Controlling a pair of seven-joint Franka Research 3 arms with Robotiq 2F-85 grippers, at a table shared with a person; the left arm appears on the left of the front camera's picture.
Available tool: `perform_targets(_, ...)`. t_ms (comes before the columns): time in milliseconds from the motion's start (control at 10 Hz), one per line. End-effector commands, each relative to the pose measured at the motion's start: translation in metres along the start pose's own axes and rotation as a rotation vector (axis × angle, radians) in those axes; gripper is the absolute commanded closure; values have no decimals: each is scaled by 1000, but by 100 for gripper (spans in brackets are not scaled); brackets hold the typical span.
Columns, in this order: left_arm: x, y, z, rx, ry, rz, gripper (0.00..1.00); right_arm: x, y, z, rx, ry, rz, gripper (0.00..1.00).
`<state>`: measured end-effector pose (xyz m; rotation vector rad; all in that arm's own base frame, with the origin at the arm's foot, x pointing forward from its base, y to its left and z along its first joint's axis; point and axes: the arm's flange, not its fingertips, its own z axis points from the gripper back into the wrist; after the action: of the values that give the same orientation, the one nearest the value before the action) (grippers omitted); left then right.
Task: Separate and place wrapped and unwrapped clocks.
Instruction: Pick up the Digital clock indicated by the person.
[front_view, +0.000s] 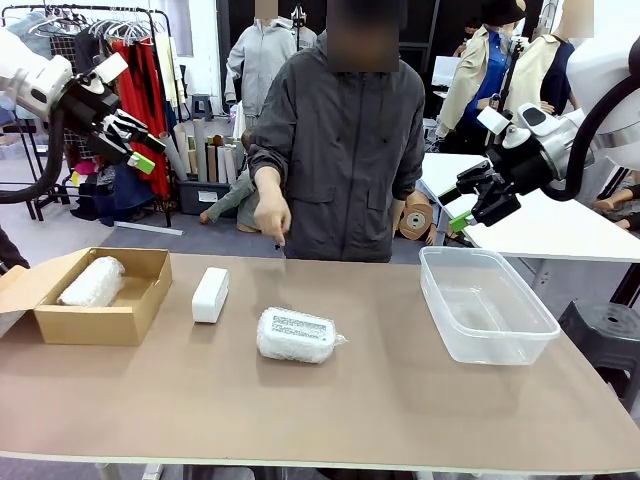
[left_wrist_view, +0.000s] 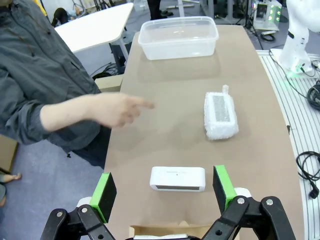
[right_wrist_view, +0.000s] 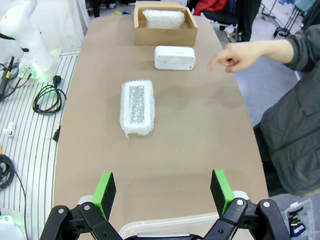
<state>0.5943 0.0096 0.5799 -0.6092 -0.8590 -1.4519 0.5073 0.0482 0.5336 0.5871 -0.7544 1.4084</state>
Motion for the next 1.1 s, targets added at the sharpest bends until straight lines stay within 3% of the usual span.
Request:
perform_targets(0, 0, 0, 3, -7, -1, -14, 0, 1, 1, 0, -1, 1, 7, 0)
perform_targets(1000, 0, 0, 3, -7, -1, -14, 0, 1, 1, 0, -1, 1, 7, 0)
